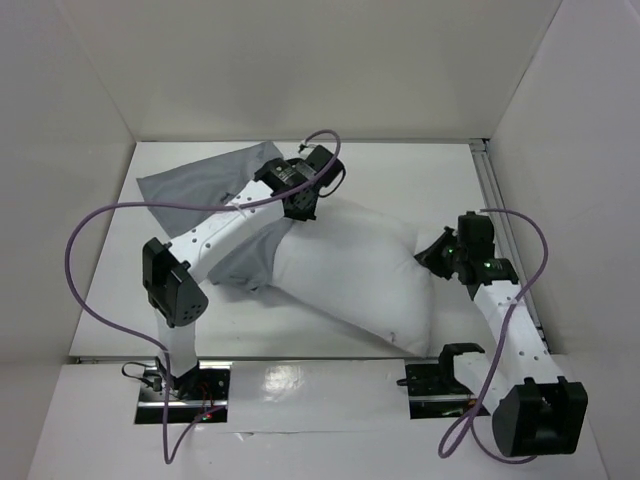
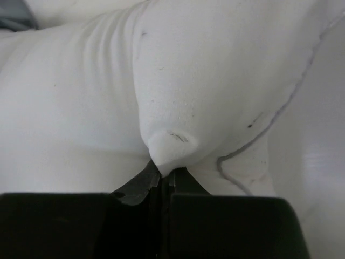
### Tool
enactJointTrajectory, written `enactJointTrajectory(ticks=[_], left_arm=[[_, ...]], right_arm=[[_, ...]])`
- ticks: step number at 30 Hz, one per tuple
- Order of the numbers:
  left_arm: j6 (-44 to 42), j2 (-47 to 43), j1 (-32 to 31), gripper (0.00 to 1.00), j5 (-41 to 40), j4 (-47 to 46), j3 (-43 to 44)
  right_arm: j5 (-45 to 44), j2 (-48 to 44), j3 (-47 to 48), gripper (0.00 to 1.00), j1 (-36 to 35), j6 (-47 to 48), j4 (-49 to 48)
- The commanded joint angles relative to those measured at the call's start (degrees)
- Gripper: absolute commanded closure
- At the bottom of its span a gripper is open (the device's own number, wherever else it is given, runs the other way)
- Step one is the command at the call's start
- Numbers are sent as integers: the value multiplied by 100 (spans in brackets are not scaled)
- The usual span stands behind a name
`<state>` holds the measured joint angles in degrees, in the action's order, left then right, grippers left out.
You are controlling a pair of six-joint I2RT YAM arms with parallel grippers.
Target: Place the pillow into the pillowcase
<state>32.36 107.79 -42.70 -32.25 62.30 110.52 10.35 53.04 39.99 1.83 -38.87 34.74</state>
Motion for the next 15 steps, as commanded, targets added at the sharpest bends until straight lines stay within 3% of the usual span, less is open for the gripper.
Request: enactJointTrajectory(ticks=[1, 3, 7, 8, 9, 11, 15], left_arm=[[-475, -3, -501, 100, 1367, -410, 766], [-590, 75, -669, 100, 2404, -473, 1259], [-486, 444, -977, 100, 4250, -718, 3111], [-381, 445, -977, 100, 4567, -911, 3177], [-292, 306, -977, 100, 5066, -1130, 3099], [-72, 25, -890, 100, 5150, -1535, 2436], [-71, -119, -293, 100, 4975, -1932, 1552]], right_arm=[[960, 48, -149, 100, -796, -699, -1415], [838, 171, 350, 100, -1350, -919, -2145], [-161, 567, 2019, 100, -2115, -719, -2042], [-347, 568, 2265, 100, -2247, -718, -1955], [-567, 507, 2564, 100, -2500, -718, -1954], [-1200, 243, 2567, 100, -2721, -770, -1866], [-1913, -372, 1297, 100, -3179, -1393, -1866]])
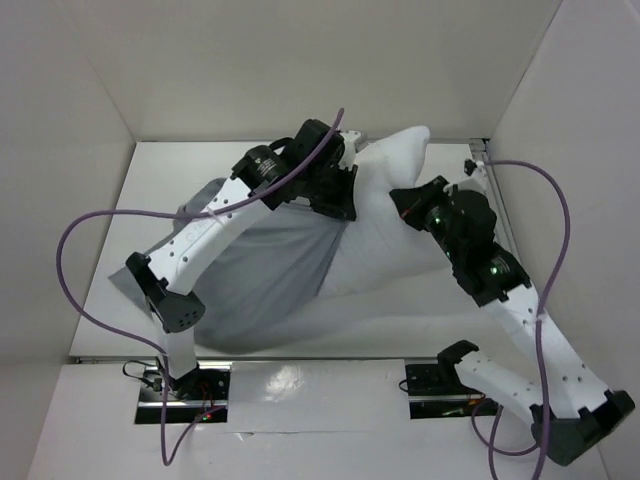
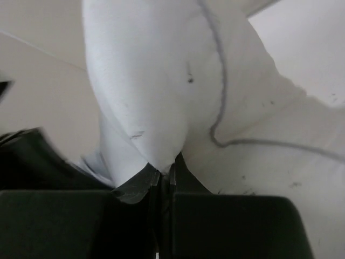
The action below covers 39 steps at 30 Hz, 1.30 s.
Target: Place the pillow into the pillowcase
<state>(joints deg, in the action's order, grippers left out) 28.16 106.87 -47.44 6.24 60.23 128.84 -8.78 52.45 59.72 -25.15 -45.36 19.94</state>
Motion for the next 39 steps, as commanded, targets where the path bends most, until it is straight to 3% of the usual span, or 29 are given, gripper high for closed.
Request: enactJointTrajectory(ticks=[1, 7, 14, 21, 22, 23, 24, 25, 26, 27, 29, 31, 33, 36, 37, 39], left_arm=[[348, 70, 304, 100, 1125, -1725, -341], [286, 677, 719, 100, 1213, -1672, -123], [357, 976, 666, 100, 1485, -1672, 774], [295, 871, 719, 100, 1153, -1619, -49], [295, 792, 719, 75, 995, -1541, -156], [243, 731, 719, 59, 906, -1436, -244], [190, 660, 719, 44, 810, -1374, -315], [137, 564, 719, 33, 452, -1295, -420], [32, 450, 719, 26, 179, -1198, -421], [-38, 188, 719, 18, -120, -1050, -499], [-161, -112, 719, 18, -1305, -995, -736], [-162, -576, 719, 16, -2637, -995, -1243], [-100, -886, 937, 19, -3188, -995, -1719], [31, -1448, 1218, 30, -3805, -1477, -2992], [144, -1676, 1220, 46, -3867, -1609, -3640], [374, -1923, 1272, 50, -3990, -2022, -4276]], right_arm=[[-54, -418, -942, 100, -648, -1007, -386], [-712, -1017, -2342, 100, -1342, -1818, -456], [-1319, -895, -1799, 100, -1423, -1555, -202], [-1382, -421, -1657, 100, -827, -993, -219], [-1268, -332, -1596, 100, -495, -740, -167], [-1136, -253, -1517, 100, -309, -624, -97], [-874, -113, -1403, 91, -115, -466, 26], [-724, -60, -1280, 46, 78, -256, 271], [-635, -7, -957, 28, 428, 103, 438], [-565, 98, -762, 17, 588, 298, 632], [-625, 222, -123, 0, 939, 772, 1291], [-678, 414, 283, 0, 1108, 1063, 1852], [-608, 547, 741, 0, 1231, 1336, 2144], [-424, 547, 971, 0, 1293, 1451, 2452], [-362, 547, 971, 0, 1293, 1451, 2514], [-309, 547, 971, 0, 1293, 1451, 2514]])
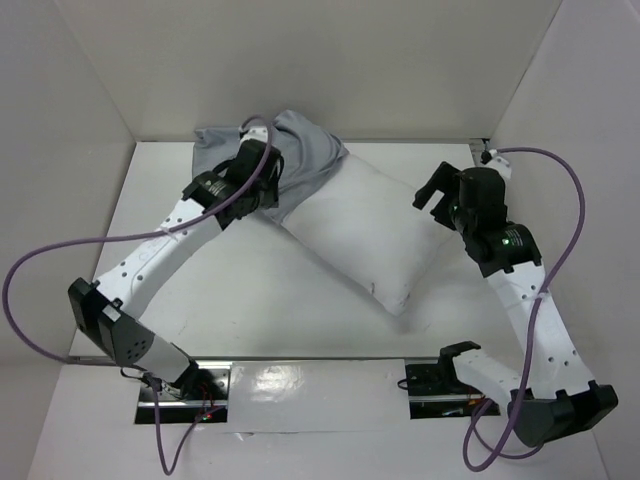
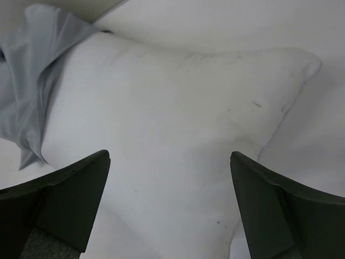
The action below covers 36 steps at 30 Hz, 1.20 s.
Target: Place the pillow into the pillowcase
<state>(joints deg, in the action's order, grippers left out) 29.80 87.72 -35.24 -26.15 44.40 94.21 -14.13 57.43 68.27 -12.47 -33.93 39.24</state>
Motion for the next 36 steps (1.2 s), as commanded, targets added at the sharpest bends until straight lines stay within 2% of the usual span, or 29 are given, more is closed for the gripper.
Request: enactJointTrajectory(ticks=[1, 2, 3, 5, 8, 9, 10, 14, 17, 24, 28, 29, 33, 36], left_arm=[[210, -123, 53, 46, -647, -737, -1469], [97, -298, 53, 31, -358, -1088, -1789], [-52, -300, 53, 23, -269, -1753, -2054], [-158, -247, 53, 17, -128, -2162, -2397], [-369, 69, 175, 17, -127, -2918, -2680], [-544, 200, 228, 21, -57, -3372, -2767], [-615, 262, 289, 21, 30, -3586, -2864], [-677, 815, 545, 24, 444, -3790, -2699], [-739, 1254, 703, 29, 506, -3737, -2400], [-740, 1449, 826, 43, 444, -3737, -2267], [-739, 1449, 826, 65, 444, -3737, -2214], [-739, 1397, 826, 77, 444, -3676, -2214], [-686, 1283, 826, 100, 444, -3545, -2162], [-686, 1134, 826, 100, 506, -3544, -2214]], right_arm=[[296, 49, 47, 0, 25, 308, 584], [401, 49, -50, 0, 25, 308, 506], [463, 49, -51, 0, 25, 308, 505], [657, 102, -121, 0, 25, 308, 365], [728, 233, -121, 0, 25, 308, 365], [728, 234, -121, 0, 25, 308, 365], [728, 234, -121, 0, 25, 308, 312], [728, 234, -68, 0, 25, 308, 364], [728, 234, -68, 0, 25, 308, 365], [675, 234, -199, 0, 25, 308, 628], [902, 234, -542, 0, 25, 589, 777], [1138, 234, -621, 0, 25, 677, 778], [1867, 339, -920, 0, 25, 1028, 1076], [2500, 339, -1052, 0, 25, 1283, 1190]])
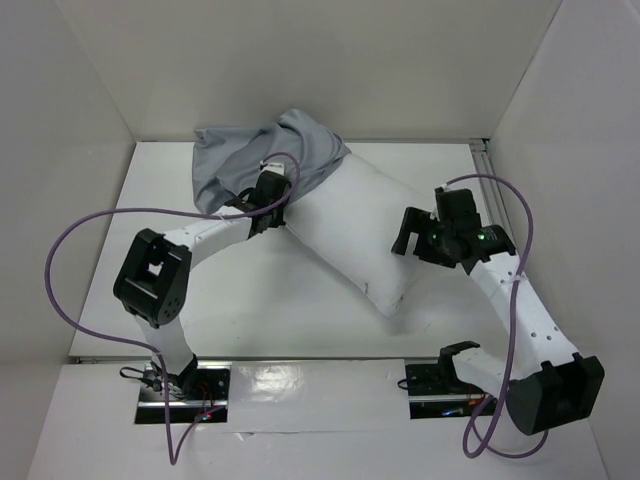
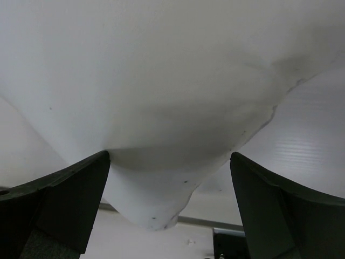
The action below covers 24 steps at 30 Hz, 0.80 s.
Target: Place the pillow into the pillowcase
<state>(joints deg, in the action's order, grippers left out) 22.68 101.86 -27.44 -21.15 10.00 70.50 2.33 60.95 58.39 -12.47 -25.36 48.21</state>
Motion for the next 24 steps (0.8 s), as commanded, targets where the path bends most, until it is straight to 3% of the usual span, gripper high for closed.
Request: enactJointTrajectory(ticks=[1, 5, 7, 9, 10, 14, 20, 24], left_arm=[[-35, -403, 46, 100, 188, -103, 105], [-96, -589, -16, 100, 470, -103, 104], [-97, -589, -226, 100, 672, -33, 375], [-36, -589, -532, 100, 971, 554, 788], [26, -641, -656, 100, 1120, 625, 1094], [316, -695, -1403, 100, 2182, 485, 1657], [580, -211, -2343, 100, 2835, 573, 2573], [712, -272, -2153, 100, 3002, 512, 2880]], right_arm=[[996, -13, -178, 0, 25, 514, 295], [2023, 206, -870, 4, -70, 455, -441], [2543, 400, -1153, 40, -272, 95, -1718], [2545, 653, -1007, 87, -589, -459, -2331], [2423, 725, -788, 100, -590, -582, -2464], [1983, 778, 267, 100, -651, -996, -3034], [1719, 761, 463, 100, -651, -1331, -3334], [1657, 708, 130, 100, -591, -1532, -3650]])
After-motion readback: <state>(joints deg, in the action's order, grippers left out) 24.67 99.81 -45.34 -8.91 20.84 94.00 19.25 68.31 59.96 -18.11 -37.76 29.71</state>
